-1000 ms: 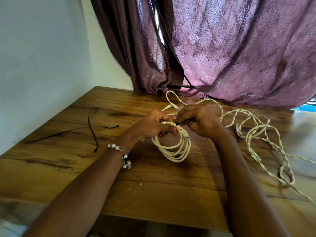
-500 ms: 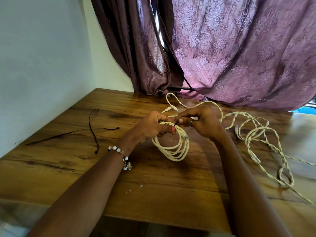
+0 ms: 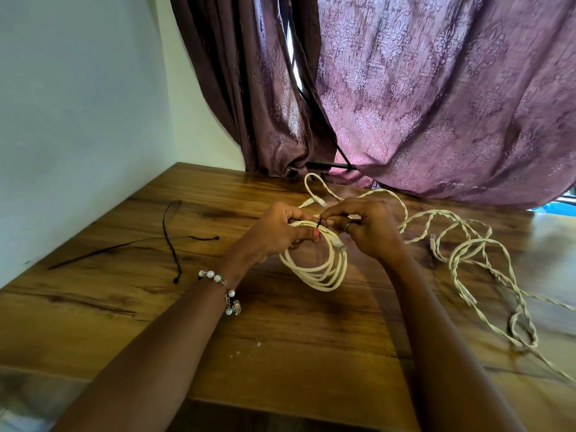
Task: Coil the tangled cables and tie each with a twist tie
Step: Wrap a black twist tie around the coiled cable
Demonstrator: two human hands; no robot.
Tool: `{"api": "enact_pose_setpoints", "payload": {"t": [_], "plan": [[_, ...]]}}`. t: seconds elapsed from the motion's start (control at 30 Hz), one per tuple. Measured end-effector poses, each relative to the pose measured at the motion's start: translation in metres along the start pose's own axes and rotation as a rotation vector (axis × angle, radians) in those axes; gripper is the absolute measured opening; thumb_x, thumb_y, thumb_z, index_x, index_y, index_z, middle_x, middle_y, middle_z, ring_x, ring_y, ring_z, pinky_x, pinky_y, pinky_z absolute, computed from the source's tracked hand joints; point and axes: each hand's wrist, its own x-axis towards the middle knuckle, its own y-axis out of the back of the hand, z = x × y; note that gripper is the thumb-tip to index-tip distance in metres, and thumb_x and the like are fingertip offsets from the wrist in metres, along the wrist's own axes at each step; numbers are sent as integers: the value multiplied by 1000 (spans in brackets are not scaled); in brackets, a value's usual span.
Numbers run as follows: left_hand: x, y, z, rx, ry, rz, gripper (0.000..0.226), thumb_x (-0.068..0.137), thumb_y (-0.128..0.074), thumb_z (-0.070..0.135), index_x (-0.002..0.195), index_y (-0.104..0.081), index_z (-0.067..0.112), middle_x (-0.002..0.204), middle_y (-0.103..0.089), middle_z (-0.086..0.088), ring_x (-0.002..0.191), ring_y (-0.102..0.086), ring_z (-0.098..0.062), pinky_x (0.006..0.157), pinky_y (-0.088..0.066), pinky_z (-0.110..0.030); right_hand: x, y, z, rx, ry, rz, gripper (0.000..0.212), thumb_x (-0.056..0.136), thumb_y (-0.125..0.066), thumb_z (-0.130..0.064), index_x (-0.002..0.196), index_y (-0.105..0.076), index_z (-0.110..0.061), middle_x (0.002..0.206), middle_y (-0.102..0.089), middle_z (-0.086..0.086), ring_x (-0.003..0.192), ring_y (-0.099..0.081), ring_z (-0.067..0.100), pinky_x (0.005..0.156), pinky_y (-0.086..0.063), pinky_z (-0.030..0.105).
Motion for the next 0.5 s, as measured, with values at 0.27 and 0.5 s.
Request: {"api": "enact_pose_setpoints", "payload": {"t": [0.27,0.5], "plan": [[-2,0,1,69,-9,-30,17,79,-73,4,95,-72,-2,85,-69,-26,58,-50,-18,48,-39,-22,-2,-2,-1,106,-49,7,34,78,-70,7,104,-70,-15,81,-70,-10,70,-68,5,63,-55,17],[-2,0,2,20,-21,-75,17,81,-69,1,97,-70,-3,80,-71,-14,59,-48,-20,48,-38,-21,-2,-3,3,388,-178,45,25,76,-70,6,96,-73,-9,82,-73,-3,76,-71,19,69,-59,30]]}}
